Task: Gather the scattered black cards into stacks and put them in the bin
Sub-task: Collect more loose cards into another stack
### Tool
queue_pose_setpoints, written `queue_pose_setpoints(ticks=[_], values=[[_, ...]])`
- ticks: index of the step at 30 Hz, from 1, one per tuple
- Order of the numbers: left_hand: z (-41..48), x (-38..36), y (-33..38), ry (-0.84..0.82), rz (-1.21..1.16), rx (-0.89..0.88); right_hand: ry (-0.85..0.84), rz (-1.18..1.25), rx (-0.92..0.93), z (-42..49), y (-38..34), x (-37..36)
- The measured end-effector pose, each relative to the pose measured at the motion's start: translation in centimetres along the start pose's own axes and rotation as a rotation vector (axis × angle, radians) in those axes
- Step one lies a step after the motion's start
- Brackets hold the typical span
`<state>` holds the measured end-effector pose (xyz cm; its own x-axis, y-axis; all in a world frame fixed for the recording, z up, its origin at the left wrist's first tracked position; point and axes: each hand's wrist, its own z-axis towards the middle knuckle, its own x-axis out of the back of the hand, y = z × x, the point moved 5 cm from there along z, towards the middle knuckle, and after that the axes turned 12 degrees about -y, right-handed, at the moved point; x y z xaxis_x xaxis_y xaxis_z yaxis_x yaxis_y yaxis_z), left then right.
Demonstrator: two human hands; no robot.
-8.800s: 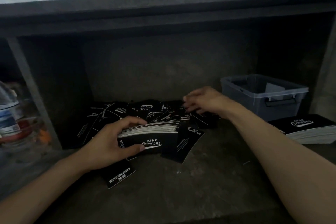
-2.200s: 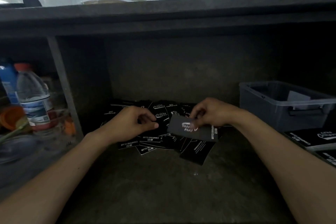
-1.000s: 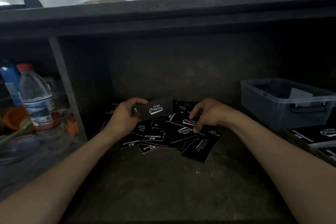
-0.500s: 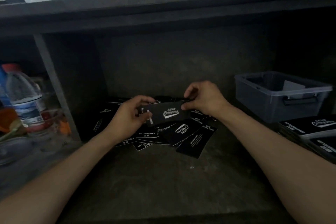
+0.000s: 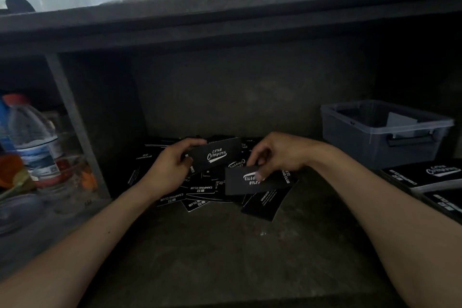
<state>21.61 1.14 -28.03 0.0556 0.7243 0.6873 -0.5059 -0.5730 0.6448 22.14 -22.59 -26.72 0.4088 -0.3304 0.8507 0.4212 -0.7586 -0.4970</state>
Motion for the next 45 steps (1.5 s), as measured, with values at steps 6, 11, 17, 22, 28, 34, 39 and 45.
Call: queue_pose_setpoints(ticks=[6,11,17,22,28,34,39,45], values=[[0.3,-0.1,-0.1,0.038,-0.11,0.006,0.332,0.805,0.029,-1.0,0.9,1.7],[0.3,-0.6,0.1,0.048,-0.256,-0.024,0.491,1.064,-0.045,0.7,0.9,-1.4],[-0.1,-1.2,1.2,0.057,-0.181,-0.129,0.535,1.176,0.033,1.8,-0.1,-2.1],[-0.3,0.7,1.3,0.179,-0.102,-0.16,0.49,0.321,-0.289,0.7,1.7,0.7],[-0.1,-0.1,0.0,0.057,0.045,-0.096,0.27,-0.099,-0.66,-0.9,2.6,0.1],[-0.2,0.3,-0.1,0.059,0.095,-0.063,0.186,-0.082,-0.635,-0.5,1.8,-0.4],[-0.2,1.0,0.1,-0.026,0.242,-0.046,0.204,0.087,-0.615,-0.9,2.7,0.4],[-0.2,0.1,0.1,-0.098,0.206,-0.022,0.167,-0.115,-0.661,-1.8,2.0,0.3]])
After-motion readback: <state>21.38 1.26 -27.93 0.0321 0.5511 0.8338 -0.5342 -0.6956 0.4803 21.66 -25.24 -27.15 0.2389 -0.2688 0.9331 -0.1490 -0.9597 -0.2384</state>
